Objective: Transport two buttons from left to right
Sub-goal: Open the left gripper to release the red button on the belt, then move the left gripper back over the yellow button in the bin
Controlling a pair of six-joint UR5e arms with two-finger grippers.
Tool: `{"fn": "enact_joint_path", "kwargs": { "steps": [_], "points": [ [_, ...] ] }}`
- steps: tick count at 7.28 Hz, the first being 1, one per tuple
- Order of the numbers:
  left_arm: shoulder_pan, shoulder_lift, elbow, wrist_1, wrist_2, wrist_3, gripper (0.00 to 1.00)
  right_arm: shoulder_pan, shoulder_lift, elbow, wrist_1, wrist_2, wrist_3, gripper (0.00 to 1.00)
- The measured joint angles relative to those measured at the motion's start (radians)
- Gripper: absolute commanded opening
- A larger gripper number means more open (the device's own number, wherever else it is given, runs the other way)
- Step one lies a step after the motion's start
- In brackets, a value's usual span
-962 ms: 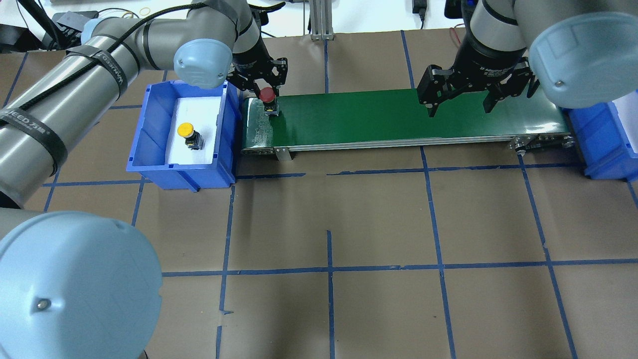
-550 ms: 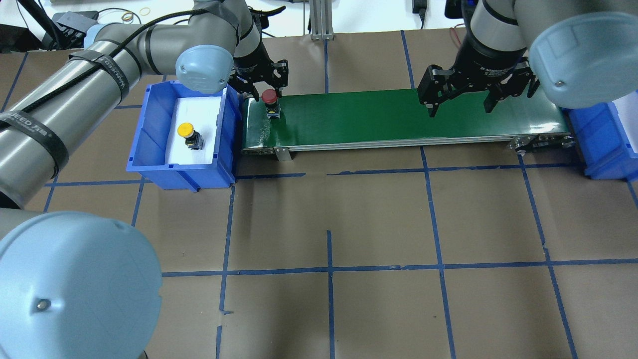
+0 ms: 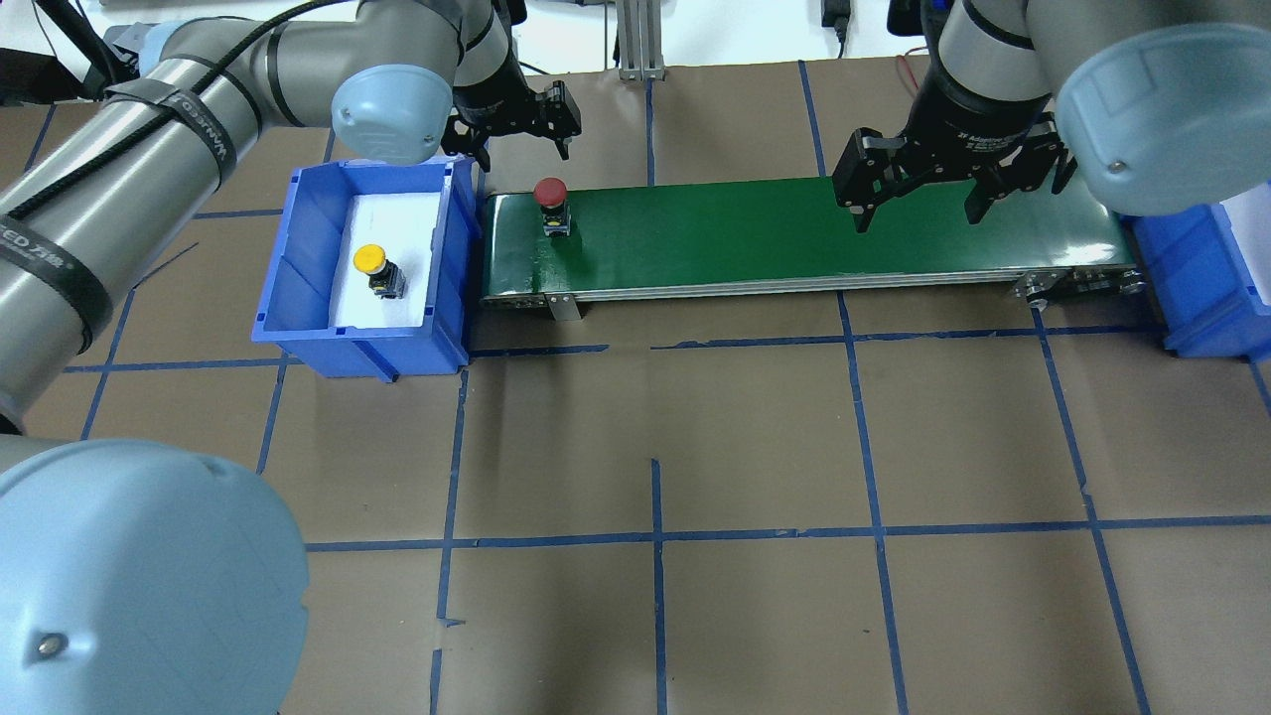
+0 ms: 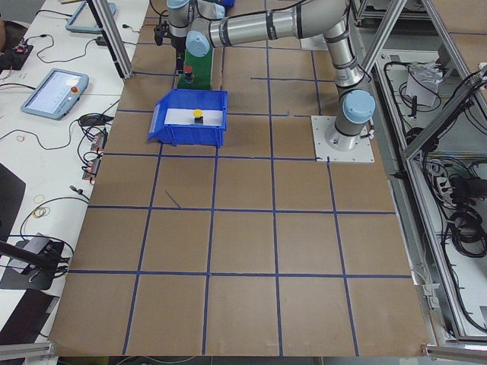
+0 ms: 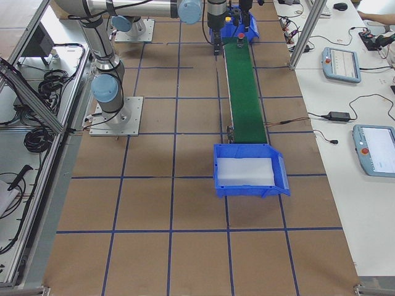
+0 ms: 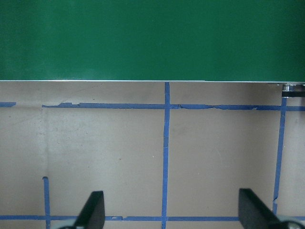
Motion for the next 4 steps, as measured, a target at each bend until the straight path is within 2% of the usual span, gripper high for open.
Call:
{"fn": "enact_joint_path", "kwargs": {
  "steps": [1,2,4],
  "points": [
    [0.023,0.017,0.009,-0.011,0.0,0.022,1.0,0.0,-0.001,0.0,0.0,0.0,0.001,0.95],
    [0.069,0.031,0.005,-0.026,-0.002,0.064,1.0,0.001,-0.001,0.002,0.0,0.0,0.002,1.0],
    [0.167,0.06,-0.039,-0.043,0.002,0.173,1.0,-0.008,-0.004,0.001,0.0,0.006,0.002,1.0]
  ]
}}
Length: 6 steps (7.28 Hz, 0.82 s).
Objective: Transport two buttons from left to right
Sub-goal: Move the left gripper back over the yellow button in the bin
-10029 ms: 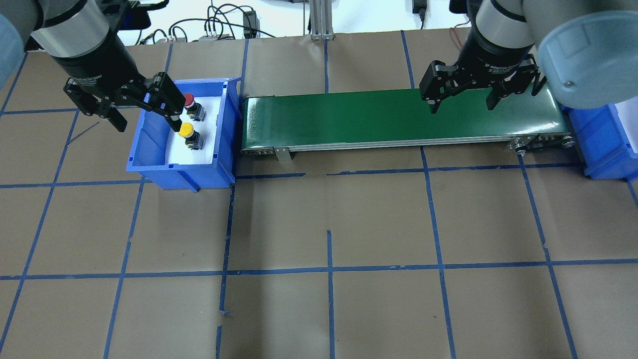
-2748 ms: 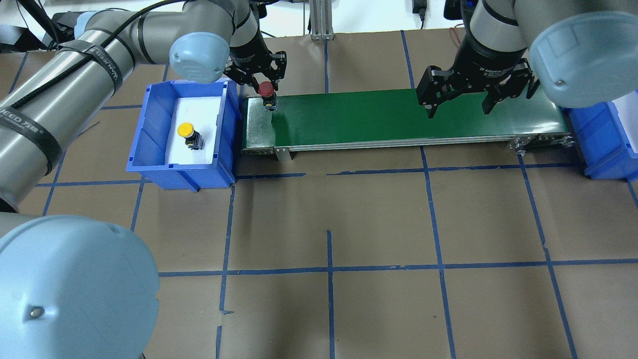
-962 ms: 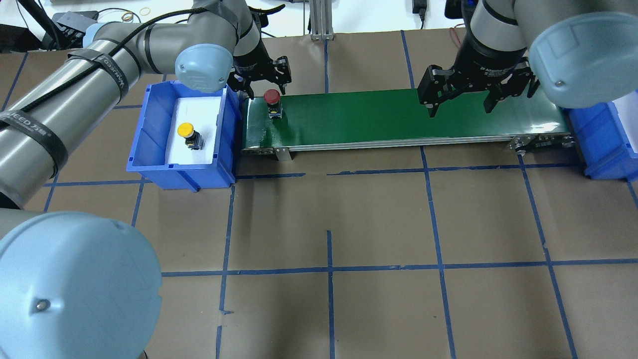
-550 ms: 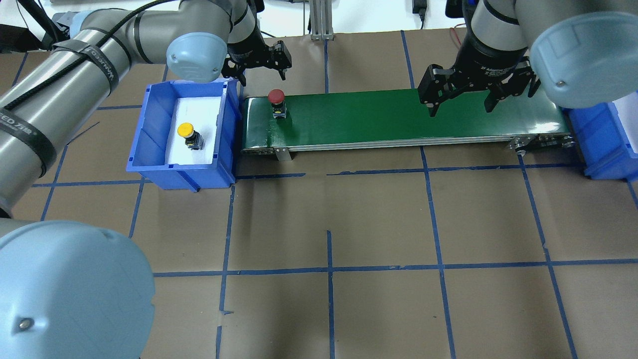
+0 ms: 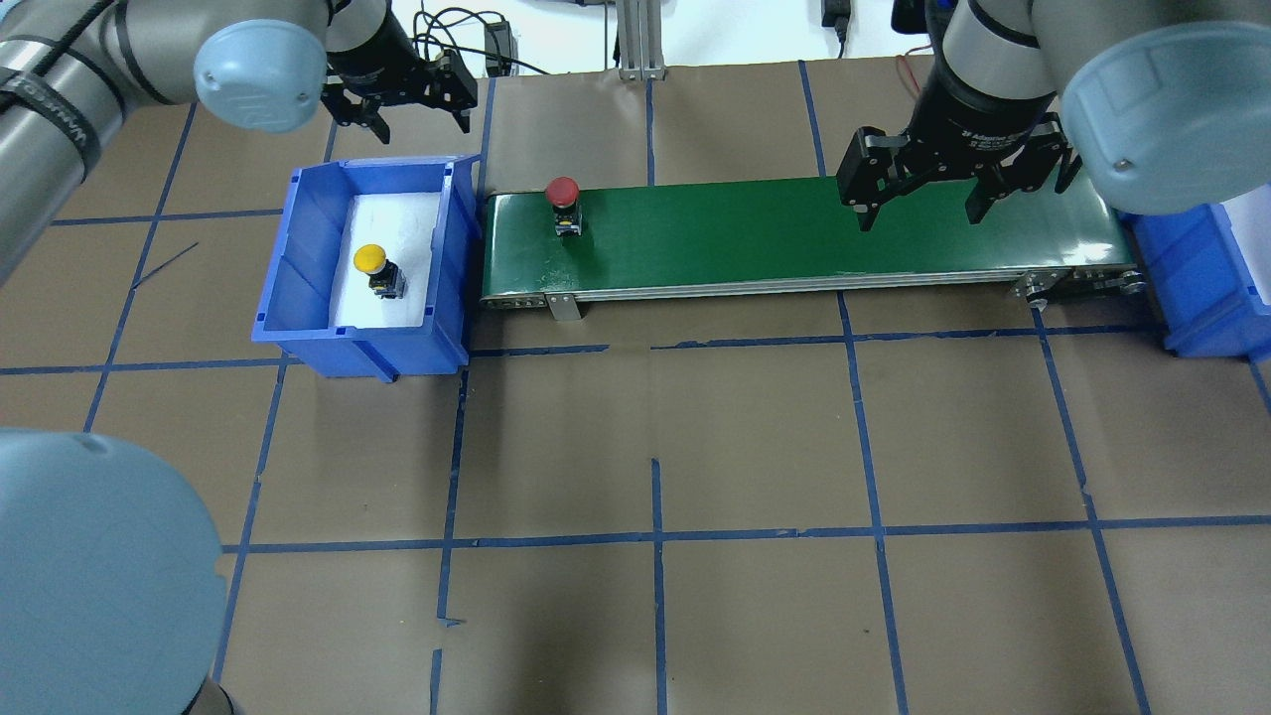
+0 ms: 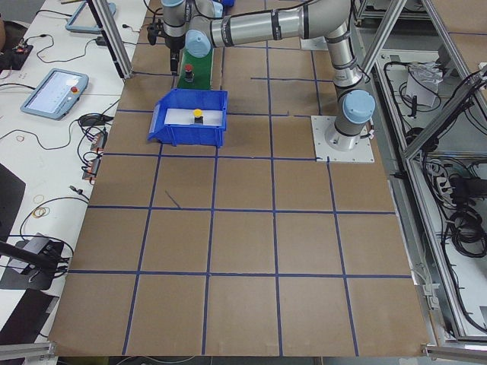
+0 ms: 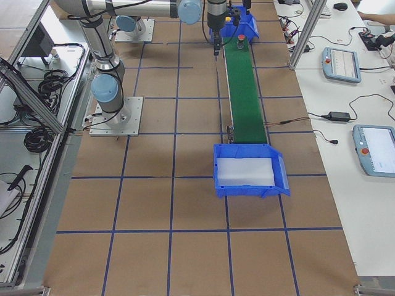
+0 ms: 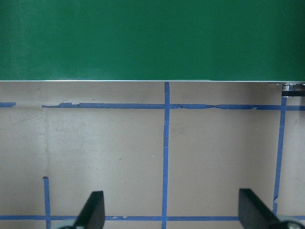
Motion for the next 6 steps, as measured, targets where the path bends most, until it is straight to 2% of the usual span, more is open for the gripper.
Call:
{"fn": "enact_joint_path", "kwargs": {
  "steps": [6],
  "points": [
    [0.079,0.033,-0.18,0.023,0.056,0.112,1.0,0.004,-0.006,0.016,-0.016,0.003,0.0,1.0]
  ]
}}
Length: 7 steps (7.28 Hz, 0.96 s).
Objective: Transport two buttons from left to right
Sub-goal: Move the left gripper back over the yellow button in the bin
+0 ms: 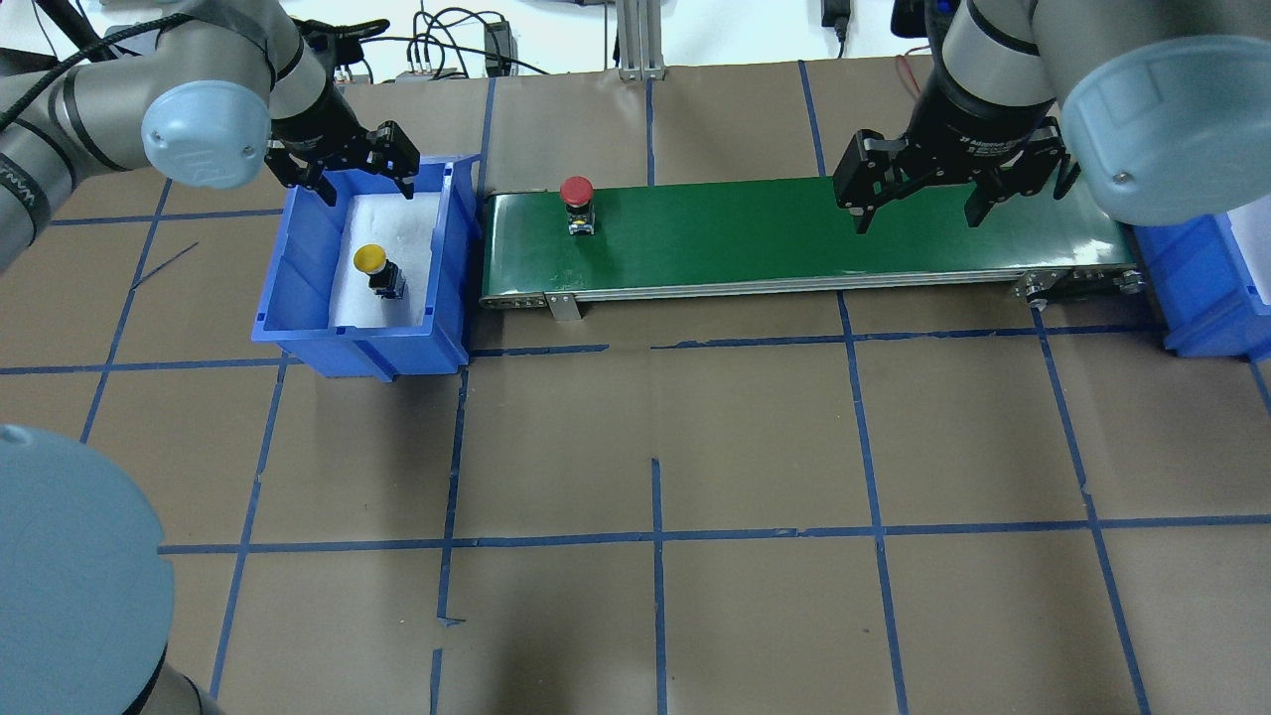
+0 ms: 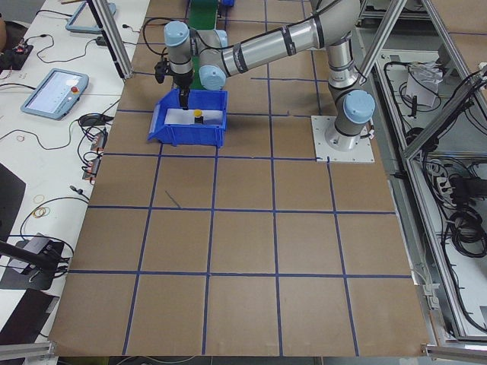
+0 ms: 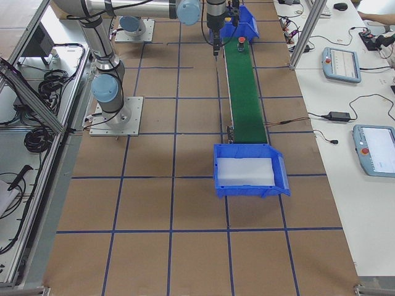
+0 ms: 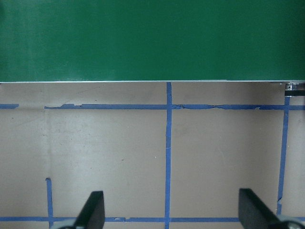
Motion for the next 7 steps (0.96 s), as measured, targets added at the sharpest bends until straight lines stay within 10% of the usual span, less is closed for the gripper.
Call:
{"fn": "enact_joint_path", "kwargs": {
  "steps": [7],
  "points": [
    [0.001,0.001,-0.076,0.05,0.007,0.018,1.0,-0.001,0.008,-0.011,-0.002,-0.011,-0.011,1.0]
  ]
}}
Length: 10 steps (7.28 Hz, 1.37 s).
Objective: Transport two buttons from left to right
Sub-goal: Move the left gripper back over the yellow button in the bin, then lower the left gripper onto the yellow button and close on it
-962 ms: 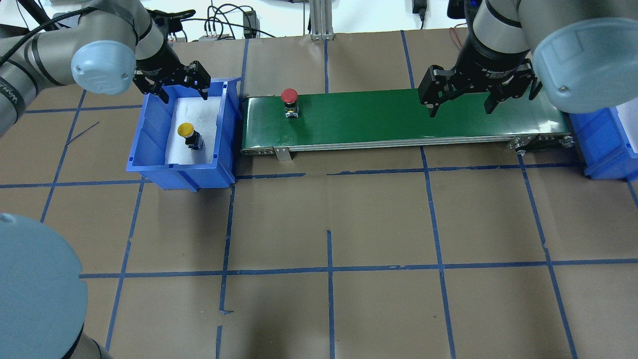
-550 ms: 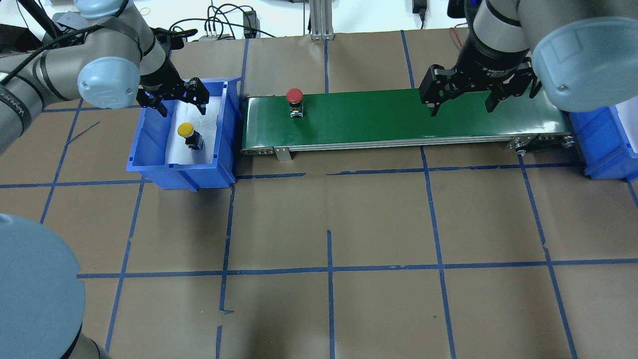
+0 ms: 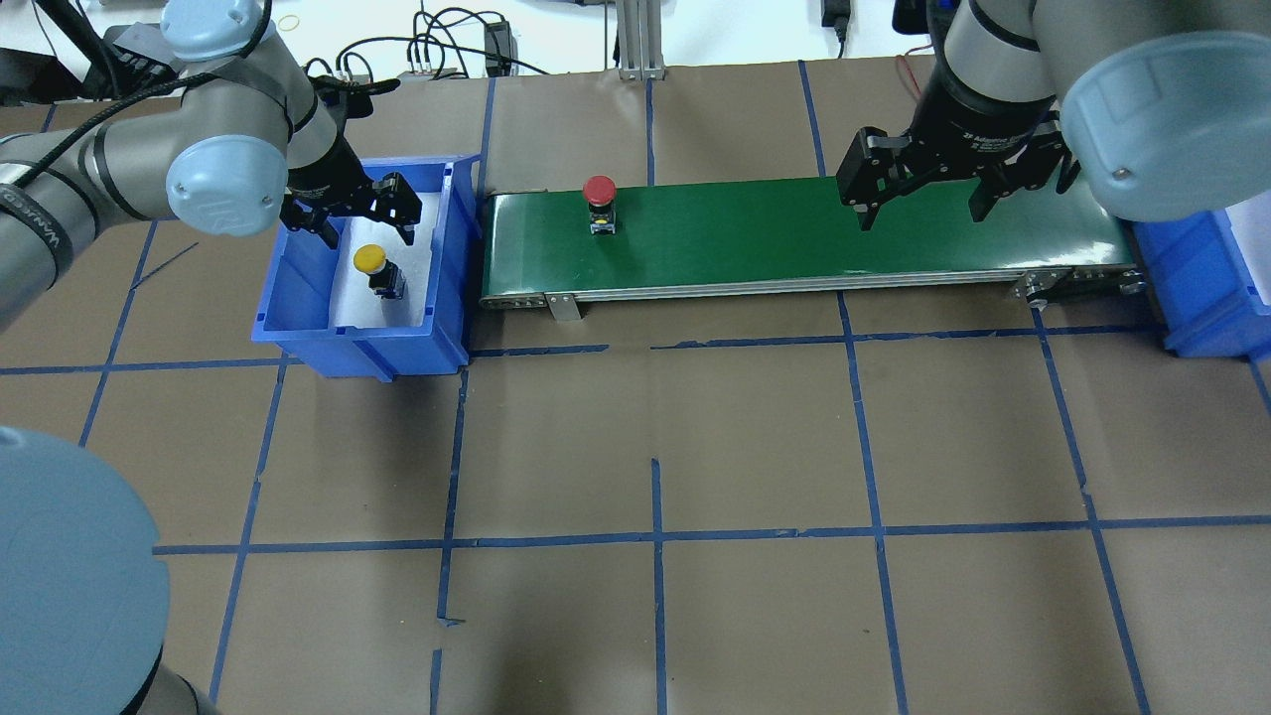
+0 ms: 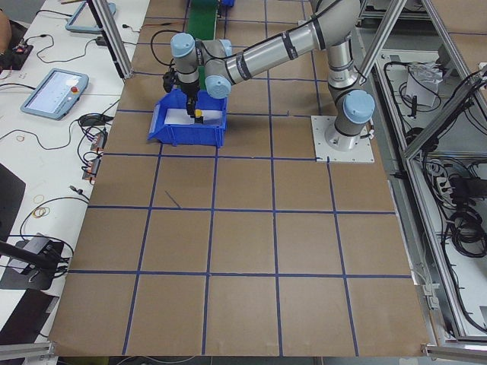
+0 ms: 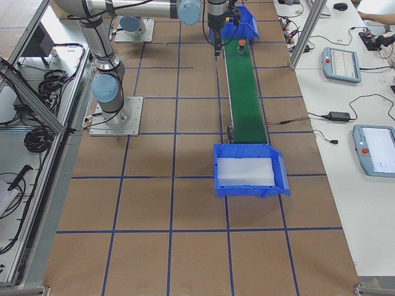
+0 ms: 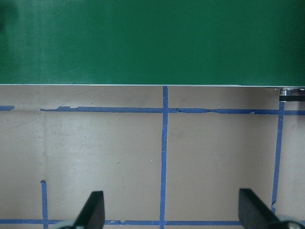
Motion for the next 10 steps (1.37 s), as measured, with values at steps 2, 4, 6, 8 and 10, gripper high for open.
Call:
{"fn": "enact_joint_path", "kwargs": {
  "steps": [2,4,6,8,10],
  "points": [
    [0.0,0.0,-0.007,0.004,0.0,0.007,1.0,0.0,0.002,-0.001,0.001,-0.001,-0.003,1.0],
    [0.001,0.0,-0.018,0.007,0.001,0.019,1.0,-0.001,0.002,-0.001,0.002,-0.003,-0.003,1.0],
    [0.003,0.0,-0.027,0.013,0.002,0.038,1.0,-0.004,0.003,0.004,0.002,-0.008,-0.003,1.0],
    [0.023,0.0,-0.038,0.02,0.002,0.052,1.0,-0.005,0.003,0.006,0.001,-0.016,-0.003,1.0],
    [0.034,0.0,-0.049,0.031,0.0,0.052,0.96,-0.005,0.003,0.006,0.002,-0.018,-0.003,1.0]
  ]
}}
